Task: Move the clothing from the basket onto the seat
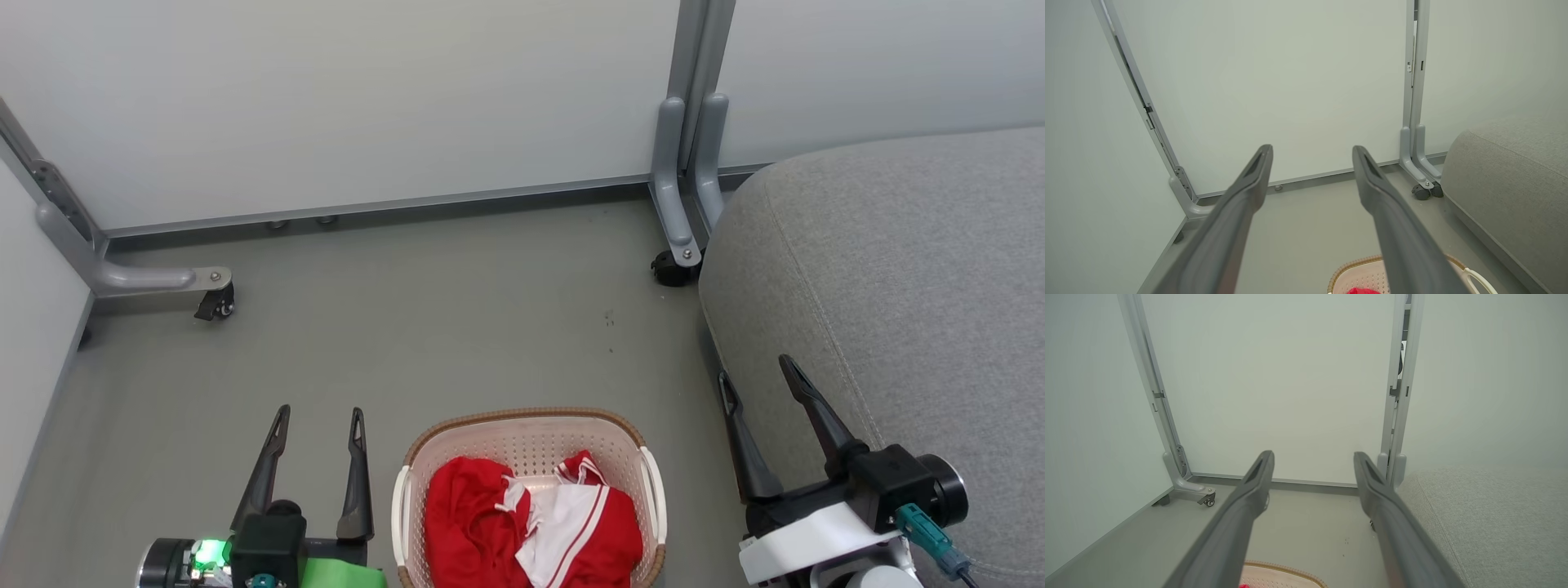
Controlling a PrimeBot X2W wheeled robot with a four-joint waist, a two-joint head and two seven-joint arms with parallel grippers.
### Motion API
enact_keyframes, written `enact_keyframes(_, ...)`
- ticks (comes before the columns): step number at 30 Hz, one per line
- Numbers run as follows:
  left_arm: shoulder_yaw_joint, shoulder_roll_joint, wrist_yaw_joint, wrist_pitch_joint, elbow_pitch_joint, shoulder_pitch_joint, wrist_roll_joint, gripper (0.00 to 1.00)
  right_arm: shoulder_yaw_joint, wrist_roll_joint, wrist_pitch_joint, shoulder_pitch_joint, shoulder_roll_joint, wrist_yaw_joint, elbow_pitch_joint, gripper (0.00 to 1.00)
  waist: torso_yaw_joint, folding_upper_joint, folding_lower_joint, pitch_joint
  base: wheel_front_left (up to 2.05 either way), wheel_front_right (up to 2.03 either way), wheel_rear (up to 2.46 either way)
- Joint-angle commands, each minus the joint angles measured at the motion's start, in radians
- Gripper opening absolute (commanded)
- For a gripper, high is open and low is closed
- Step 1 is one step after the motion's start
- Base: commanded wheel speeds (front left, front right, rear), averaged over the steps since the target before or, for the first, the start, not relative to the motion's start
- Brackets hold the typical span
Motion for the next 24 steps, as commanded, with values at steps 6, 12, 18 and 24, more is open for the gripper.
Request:
enact_keyframes(6,-0.01,-0.001,-0.01,-0.001,0.01,-0.025,0.006,1.0,-0.011,-0.003,-0.003,-0.014,-0.004,0.0,-0.012,1.0,0.0,0.0,0.0,0.048,0.0,0.0,0.0)
enact_keyframes(12,-0.039,-0.001,-0.032,-0.001,0.05,-0.07,0.008,1.0,-0.033,-0.012,-0.003,-0.052,-0.004,0.0,-0.021,1.0,0.002,0.0,0.0,0.12,0.0,0.0,0.0)
enact_keyframes(18,-0.088,-0.002,-0.078,-0.001,0.132,-0.169,0.016,1.0,-0.083,-0.009,-0.003,-0.12,-0.004,0.0,-0.037,1.0,0.005,0.0,0.0,0.24,0.0,0.0,0.0)
enact_keyframes(24,-0.156,-0.003,-0.126,-0.001,0.243,-0.309,0.029,1.0,-0.137,-0.014,-0.003,-0.2,-0.004,0.0,-0.069,1.0,0.004,0.0,0.0,0.386,0.0,0.0,0.0)
